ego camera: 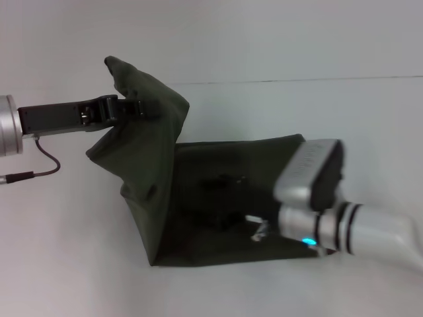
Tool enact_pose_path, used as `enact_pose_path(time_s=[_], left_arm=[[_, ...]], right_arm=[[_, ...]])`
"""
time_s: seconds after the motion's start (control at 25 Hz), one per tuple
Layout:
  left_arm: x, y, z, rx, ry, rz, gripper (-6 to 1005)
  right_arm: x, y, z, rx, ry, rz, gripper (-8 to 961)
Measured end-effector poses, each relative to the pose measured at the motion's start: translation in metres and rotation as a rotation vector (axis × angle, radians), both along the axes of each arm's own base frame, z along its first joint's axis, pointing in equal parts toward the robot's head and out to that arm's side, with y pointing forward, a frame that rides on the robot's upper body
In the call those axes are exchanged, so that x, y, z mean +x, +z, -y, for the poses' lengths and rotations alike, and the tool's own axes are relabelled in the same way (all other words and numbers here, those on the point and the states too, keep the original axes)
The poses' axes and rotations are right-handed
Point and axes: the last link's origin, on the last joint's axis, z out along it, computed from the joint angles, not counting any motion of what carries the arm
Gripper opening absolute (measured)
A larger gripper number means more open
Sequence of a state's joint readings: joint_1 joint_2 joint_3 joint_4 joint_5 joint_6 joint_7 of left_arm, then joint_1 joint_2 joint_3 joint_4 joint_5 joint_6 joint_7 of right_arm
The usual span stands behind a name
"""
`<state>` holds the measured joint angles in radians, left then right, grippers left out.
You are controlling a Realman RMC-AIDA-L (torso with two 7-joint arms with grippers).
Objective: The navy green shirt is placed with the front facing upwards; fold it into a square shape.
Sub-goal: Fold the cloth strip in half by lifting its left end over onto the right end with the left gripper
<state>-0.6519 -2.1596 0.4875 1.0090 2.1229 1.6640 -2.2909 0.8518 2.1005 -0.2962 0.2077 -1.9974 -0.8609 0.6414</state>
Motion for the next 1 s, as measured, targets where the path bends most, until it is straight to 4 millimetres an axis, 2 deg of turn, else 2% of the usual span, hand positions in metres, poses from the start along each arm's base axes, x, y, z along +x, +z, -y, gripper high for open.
enact_pose_path(time_s=[0.28,0.52,0.84,1.0], left_arm=[[0.008,-0.014,-0.004,-0.027,-0.009,0.019,139],[0.018,-0.033,-0.009,-0.049,-0.019,0.031,144],[0.031,-0.061,-0.017,-0.041,-0.02,0.031,151],[0.032,-0.074,-0.023,-0.004,-0.001,0.035,155]], right_arm=[[0.04,0.05,0.008,0.092,-0.029,-0.151,783],[0.071,0.086,0.022,0.154,-0.054,-0.192,781],[0.105,0.125,0.035,0.249,-0.115,-0.179,778],[0.115,0.135,0.04,0.277,-0.148,-0.178,777]])
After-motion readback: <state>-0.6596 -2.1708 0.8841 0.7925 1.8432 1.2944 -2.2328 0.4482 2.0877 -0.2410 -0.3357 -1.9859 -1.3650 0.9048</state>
